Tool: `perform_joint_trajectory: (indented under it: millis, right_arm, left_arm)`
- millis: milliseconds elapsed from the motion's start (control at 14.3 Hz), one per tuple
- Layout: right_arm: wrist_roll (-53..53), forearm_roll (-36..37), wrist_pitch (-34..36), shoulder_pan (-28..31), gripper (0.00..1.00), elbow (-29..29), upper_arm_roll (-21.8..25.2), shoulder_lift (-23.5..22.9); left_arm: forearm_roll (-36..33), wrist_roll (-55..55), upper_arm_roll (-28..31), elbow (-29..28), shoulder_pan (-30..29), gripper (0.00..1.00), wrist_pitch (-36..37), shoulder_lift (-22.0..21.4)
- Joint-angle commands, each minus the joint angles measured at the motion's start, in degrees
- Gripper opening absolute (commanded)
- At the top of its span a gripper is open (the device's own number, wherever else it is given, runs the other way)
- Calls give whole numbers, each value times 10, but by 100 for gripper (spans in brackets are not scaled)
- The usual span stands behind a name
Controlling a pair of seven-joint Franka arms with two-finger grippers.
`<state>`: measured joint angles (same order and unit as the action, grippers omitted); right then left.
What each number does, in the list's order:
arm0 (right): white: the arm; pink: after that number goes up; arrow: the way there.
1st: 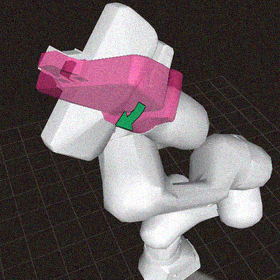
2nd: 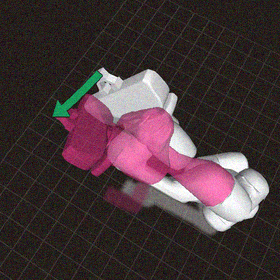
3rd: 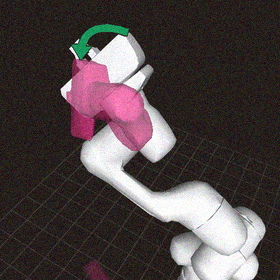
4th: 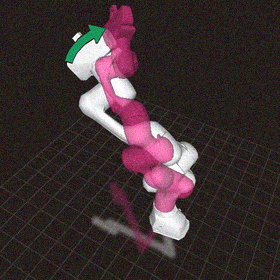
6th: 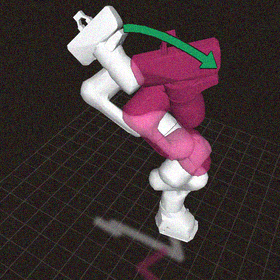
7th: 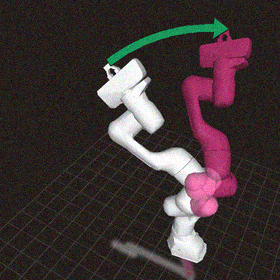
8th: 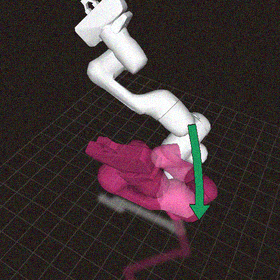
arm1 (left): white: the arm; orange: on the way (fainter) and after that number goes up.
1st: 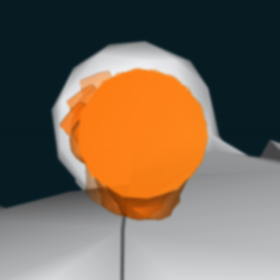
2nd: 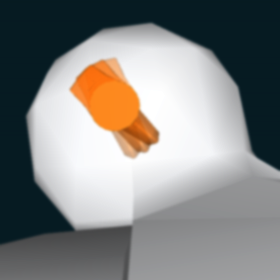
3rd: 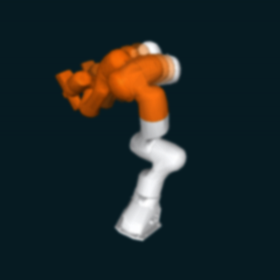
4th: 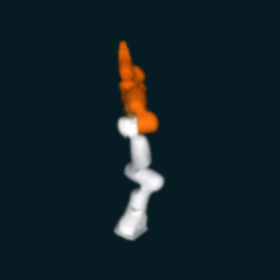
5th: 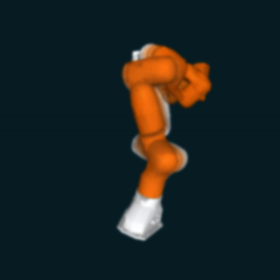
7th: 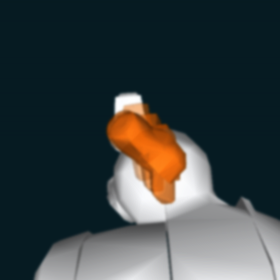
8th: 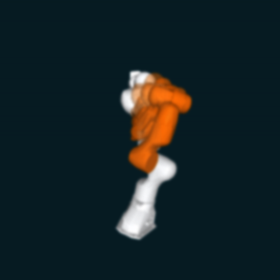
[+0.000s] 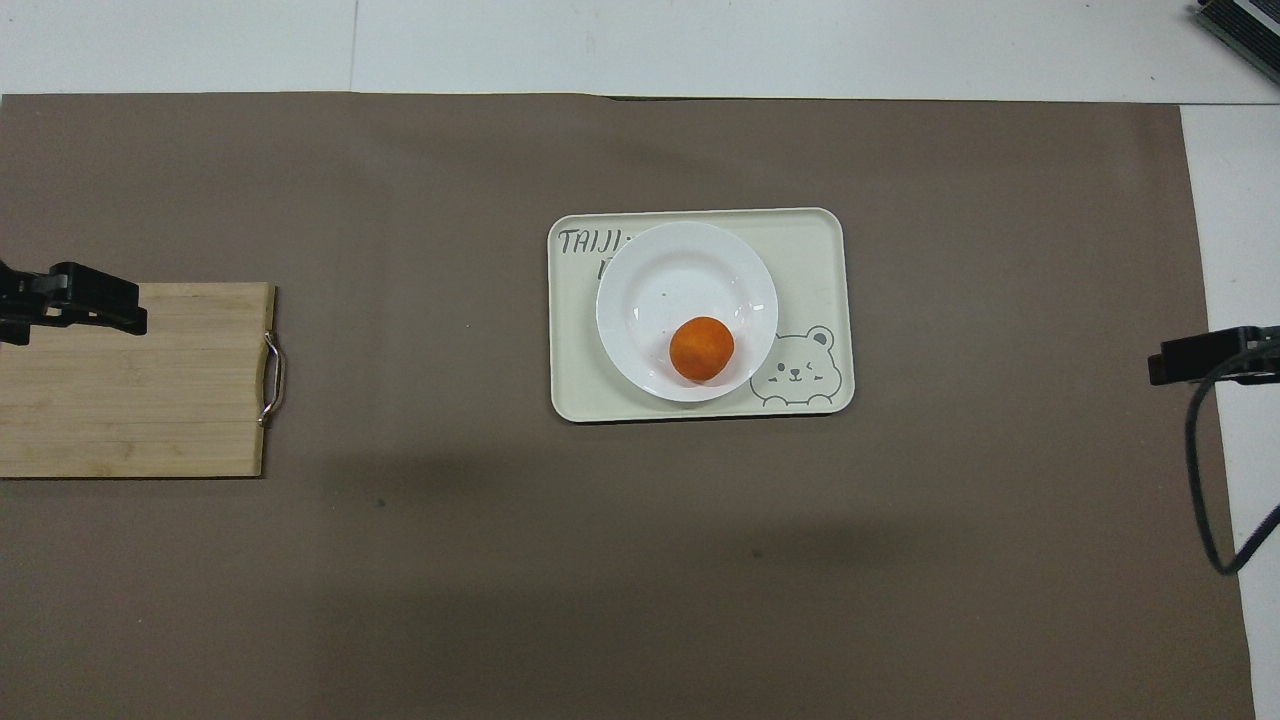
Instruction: Place orange and plate with both arms
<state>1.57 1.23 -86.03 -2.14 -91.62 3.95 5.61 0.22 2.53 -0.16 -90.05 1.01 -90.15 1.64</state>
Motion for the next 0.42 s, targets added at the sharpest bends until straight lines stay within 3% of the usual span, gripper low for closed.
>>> perform_joint_trajectory:
  millis: [0,350]
  right_arm:
    - [5,-4,8,5,100,5,1,-4]
    - [5,-3,6,4,100,0,0,-1]
  left_arm:
    - [-11,7,-1,3,0,100,-3,0]
    - [-11,7,-1,3,0,100,-3,0]
